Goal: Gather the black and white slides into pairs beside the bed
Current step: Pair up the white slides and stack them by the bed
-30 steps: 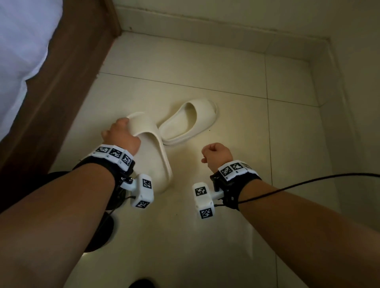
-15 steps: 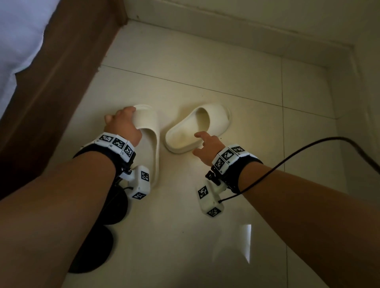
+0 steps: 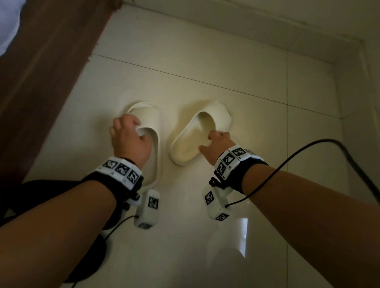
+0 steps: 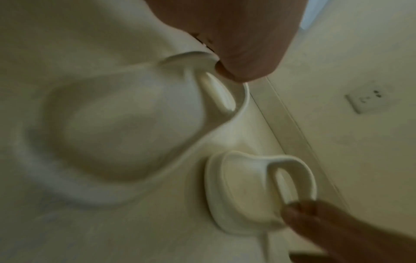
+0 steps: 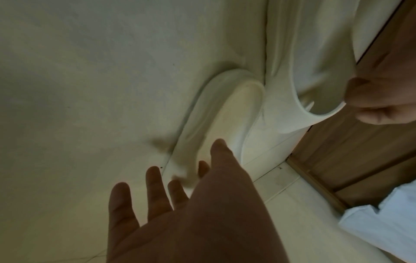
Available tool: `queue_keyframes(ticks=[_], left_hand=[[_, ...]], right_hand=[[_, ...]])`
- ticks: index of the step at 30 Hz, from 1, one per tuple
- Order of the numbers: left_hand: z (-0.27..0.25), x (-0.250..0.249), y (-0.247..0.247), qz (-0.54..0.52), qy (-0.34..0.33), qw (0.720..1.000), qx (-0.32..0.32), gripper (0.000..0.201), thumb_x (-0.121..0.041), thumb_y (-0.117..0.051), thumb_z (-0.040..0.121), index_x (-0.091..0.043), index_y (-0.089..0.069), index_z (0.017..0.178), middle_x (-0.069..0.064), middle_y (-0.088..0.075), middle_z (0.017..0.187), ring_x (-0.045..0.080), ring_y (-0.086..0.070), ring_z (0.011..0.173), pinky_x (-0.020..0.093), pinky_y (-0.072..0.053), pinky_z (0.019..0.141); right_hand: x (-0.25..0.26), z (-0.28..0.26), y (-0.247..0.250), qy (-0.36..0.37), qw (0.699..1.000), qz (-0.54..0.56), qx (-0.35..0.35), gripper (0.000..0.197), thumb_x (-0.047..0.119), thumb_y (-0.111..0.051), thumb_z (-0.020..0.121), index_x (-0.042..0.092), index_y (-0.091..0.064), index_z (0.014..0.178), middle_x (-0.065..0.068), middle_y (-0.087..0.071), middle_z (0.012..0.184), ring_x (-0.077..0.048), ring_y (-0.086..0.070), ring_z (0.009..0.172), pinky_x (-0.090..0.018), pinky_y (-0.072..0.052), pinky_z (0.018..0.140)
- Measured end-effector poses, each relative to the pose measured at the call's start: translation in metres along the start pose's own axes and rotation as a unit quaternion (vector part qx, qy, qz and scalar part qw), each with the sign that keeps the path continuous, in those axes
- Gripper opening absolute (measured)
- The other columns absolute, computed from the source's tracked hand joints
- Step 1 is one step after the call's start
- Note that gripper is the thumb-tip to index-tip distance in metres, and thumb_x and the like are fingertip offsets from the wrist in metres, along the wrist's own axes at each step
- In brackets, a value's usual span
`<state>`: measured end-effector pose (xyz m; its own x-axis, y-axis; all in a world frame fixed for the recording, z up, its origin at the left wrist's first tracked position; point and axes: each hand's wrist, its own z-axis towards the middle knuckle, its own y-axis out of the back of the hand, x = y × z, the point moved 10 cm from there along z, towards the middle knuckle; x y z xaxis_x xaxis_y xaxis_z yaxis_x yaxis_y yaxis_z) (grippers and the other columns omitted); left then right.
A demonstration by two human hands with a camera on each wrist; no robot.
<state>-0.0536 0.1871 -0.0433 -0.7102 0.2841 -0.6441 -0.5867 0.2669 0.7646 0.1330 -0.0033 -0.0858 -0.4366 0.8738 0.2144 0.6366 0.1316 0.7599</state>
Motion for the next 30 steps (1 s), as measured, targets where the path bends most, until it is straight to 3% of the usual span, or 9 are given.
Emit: queue_keyframes(ticks=[4, 6, 9, 13, 18, 22, 26, 28, 30], left_hand=[[-0.028, -0.012, -0.030, -0.088, -0.022, 0.993, 0.078, 0.017, -0.015, -0.059, 0.075, -0.006, -0.064, 0.090, 0.012, -0.063, 0.089, 0.027, -0.058, 0.077, 0.033, -0.050, 0.075], [-0.033, 0.000, -0.043, -0.105, 0.067, 0.986, 0.115, 0.033, -0.023, -0.061, 0.079, -0.004, -0.064, 0.106, 0.018, -0.065, 0.102, 0.032, -0.061, 0.091, 0.032, -0.048, 0.081], [-0.038, 0.014, -0.057, -0.127, 0.186, 0.960, 0.163, 0.054, -0.035, -0.061, 0.081, -0.013, -0.052, 0.129, 0.008, -0.059, 0.124, 0.032, -0.056, 0.114, 0.039, -0.043, 0.097], [-0.033, 0.007, -0.063, -0.138, 0.181, 0.955, 0.191, 0.050, -0.042, -0.060, 0.082, -0.013, -0.053, 0.123, 0.004, -0.061, 0.117, 0.029, -0.058, 0.108, 0.037, -0.044, 0.092], [-0.043, -0.016, -0.073, -0.136, 0.155, 0.953, 0.221, 0.032, -0.028, -0.054, 0.086, -0.015, -0.055, 0.115, 0.004, -0.062, 0.108, 0.028, -0.058, 0.101, 0.032, -0.041, 0.085], [-0.055, -0.035, -0.084, -0.131, 0.122, 0.949, 0.261, 0.036, -0.022, -0.055, 0.084, -0.011, -0.055, 0.119, 0.009, -0.062, 0.114, 0.029, -0.057, 0.100, 0.031, -0.039, 0.081], [-0.062, -0.034, -0.077, -0.107, 0.118, 0.957, 0.244, 0.028, -0.022, -0.054, 0.081, -0.015, -0.057, 0.108, 0.016, -0.062, 0.113, 0.024, -0.053, 0.082, 0.028, -0.039, 0.072], [-0.070, -0.032, -0.078, -0.153, 0.169, 0.941, 0.252, 0.042, -0.022, -0.050, 0.086, -0.019, -0.052, 0.128, 0.009, -0.065, 0.108, 0.020, -0.059, 0.079, 0.028, -0.042, 0.071], [-0.084, -0.031, -0.088, -0.285, 0.275, 0.878, 0.270, 0.045, -0.022, -0.044, 0.091, -0.016, -0.043, 0.136, 0.007, -0.068, 0.094, 0.018, -0.066, 0.071, 0.028, -0.043, 0.063]], right_hand=[[-0.010, -0.007, -0.003, 0.006, 1.000, 0.019, -0.013, 0.049, 0.038, -0.052, 0.088, 0.023, -0.038, 0.133, -0.008, -0.020, 0.153, -0.034, -0.060, 0.108, -0.036, -0.047, 0.084], [-0.015, -0.011, -0.006, 0.014, 1.000, 0.020, -0.012, 0.050, 0.040, -0.050, 0.088, 0.024, -0.037, 0.134, -0.006, -0.019, 0.155, -0.032, -0.059, 0.112, -0.036, -0.047, 0.086], [-0.017, -0.018, -0.013, 0.031, 0.999, 0.020, -0.011, 0.055, 0.048, -0.048, 0.086, 0.026, -0.035, 0.135, -0.003, -0.020, 0.157, -0.032, -0.054, 0.121, -0.041, -0.048, 0.096], [-0.017, -0.031, -0.023, 0.044, 0.999, 0.004, 0.004, 0.059, 0.050, -0.045, 0.089, 0.026, -0.029, 0.141, 0.002, -0.009, 0.161, -0.030, -0.047, 0.130, -0.044, -0.045, 0.102], [-0.013, -0.052, -0.033, 0.060, 0.998, -0.015, 0.018, 0.065, 0.053, -0.042, 0.090, 0.026, -0.023, 0.146, 0.003, -0.003, 0.163, -0.028, -0.040, 0.136, -0.045, -0.040, 0.106], [-0.011, -0.062, -0.041, 0.060, 0.998, -0.008, 0.028, 0.068, 0.052, -0.041, 0.091, 0.025, -0.019, 0.148, 0.002, 0.000, 0.163, -0.028, -0.038, 0.139, -0.045, -0.038, 0.109], [-0.011, -0.064, -0.039, 0.071, 0.997, -0.009, 0.033, 0.068, 0.051, -0.043, 0.090, 0.024, -0.020, 0.148, 0.001, -0.003, 0.163, -0.028, -0.033, 0.141, -0.046, -0.034, 0.112], [-0.011, -0.065, -0.039, 0.075, 0.997, 0.003, 0.030, 0.067, 0.050, -0.045, 0.090, 0.024, -0.022, 0.147, 0.001, -0.008, 0.162, -0.028, -0.031, 0.141, -0.046, -0.033, 0.112], [-0.011, -0.065, -0.036, 0.075, 0.997, 0.030, 0.015, 0.062, 0.045, -0.048, 0.090, 0.024, -0.028, 0.145, -0.001, -0.018, 0.159, -0.027, -0.033, 0.139, -0.044, -0.034, 0.112]])
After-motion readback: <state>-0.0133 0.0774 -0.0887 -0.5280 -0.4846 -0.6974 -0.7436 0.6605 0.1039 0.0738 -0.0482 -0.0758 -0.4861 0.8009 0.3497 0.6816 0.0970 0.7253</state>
